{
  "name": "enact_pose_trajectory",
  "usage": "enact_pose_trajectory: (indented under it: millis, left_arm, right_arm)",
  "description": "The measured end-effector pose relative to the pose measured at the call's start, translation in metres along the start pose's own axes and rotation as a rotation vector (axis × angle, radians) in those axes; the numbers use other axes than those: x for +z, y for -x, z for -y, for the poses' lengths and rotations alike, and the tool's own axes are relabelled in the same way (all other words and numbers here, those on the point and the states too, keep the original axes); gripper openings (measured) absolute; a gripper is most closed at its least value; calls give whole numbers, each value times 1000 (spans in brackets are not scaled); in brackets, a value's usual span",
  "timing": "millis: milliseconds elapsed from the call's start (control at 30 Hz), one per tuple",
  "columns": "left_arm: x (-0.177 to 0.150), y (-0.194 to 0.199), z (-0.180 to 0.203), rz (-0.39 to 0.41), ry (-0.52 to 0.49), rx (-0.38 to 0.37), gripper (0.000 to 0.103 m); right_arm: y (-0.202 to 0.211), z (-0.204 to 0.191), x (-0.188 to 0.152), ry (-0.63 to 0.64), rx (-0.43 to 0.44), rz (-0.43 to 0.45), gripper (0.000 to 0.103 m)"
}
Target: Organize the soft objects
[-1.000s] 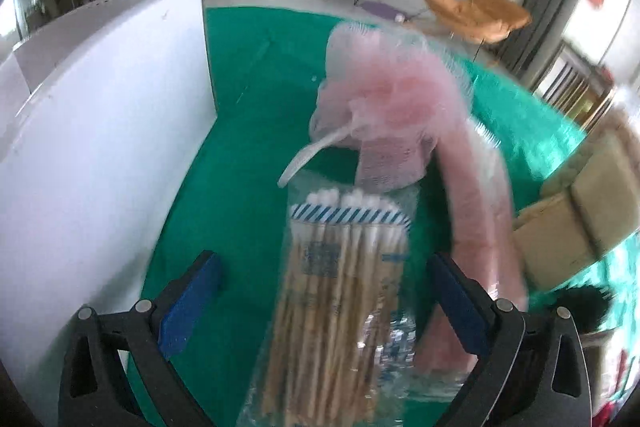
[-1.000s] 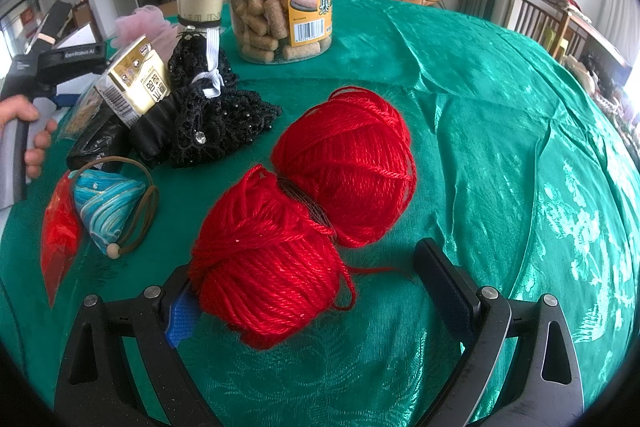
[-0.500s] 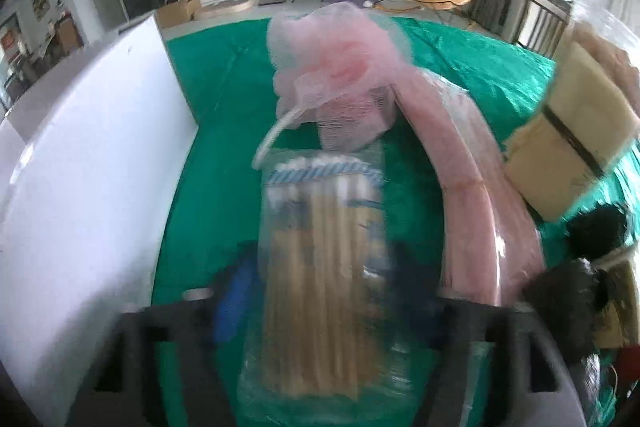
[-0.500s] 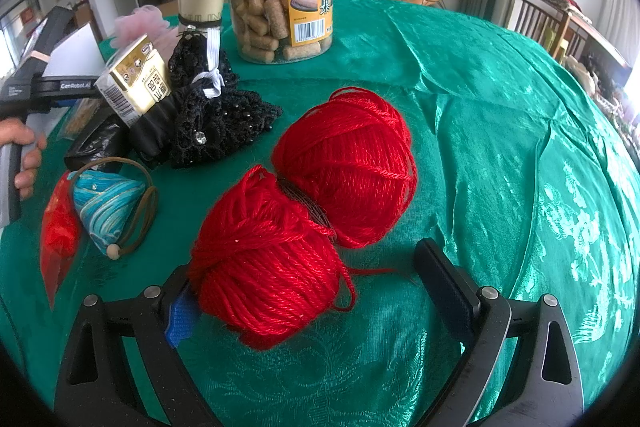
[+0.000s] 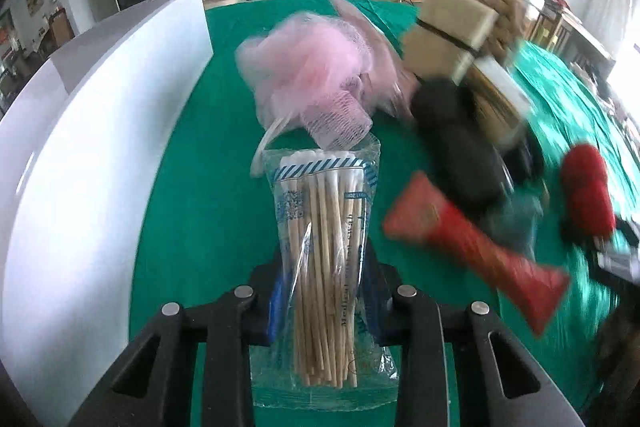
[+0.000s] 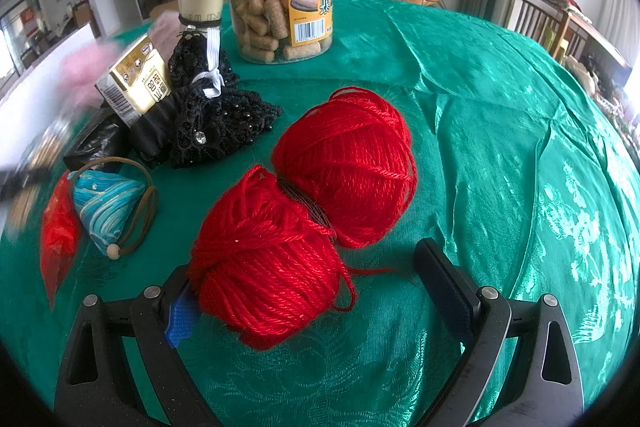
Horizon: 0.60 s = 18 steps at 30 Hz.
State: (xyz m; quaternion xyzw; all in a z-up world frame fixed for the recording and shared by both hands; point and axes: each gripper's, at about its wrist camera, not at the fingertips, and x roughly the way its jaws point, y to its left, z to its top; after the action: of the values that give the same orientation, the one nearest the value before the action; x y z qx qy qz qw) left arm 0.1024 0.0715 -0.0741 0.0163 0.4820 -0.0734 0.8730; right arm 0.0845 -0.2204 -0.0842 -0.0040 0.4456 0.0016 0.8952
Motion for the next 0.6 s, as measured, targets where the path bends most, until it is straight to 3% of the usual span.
enact_pose_trajectory:
  millis: [33, 100, 133, 167, 267, 367, 600]
  left_arm:
    - [-6, 0, 0, 3, 1, 2, 36]
    - [-12, -5, 2, 4, -14, 4, 64]
    - [-14, -9, 3, -3, -32, 10, 90]
    - [-15, -11, 4, 2, -47, 20, 97]
    - [-20, -10, 4, 48, -83, 6, 98]
    - [-24, -11, -2, 46, -82, -21, 103]
    - [-24, -11, -2, 59, -79, -21, 103]
  right_arm:
    - [0, 0, 0, 0, 0, 0, 97]
    - [0, 0, 0, 0, 0, 0, 97]
    - [0, 0, 0, 0, 0, 0, 97]
    - [0, 0, 0, 0, 0, 0, 97]
    - [0, 0, 0, 0, 0, 0, 97]
    - [0, 0, 0, 0, 0, 0, 97]
    - [0, 0, 0, 0, 0, 0, 97]
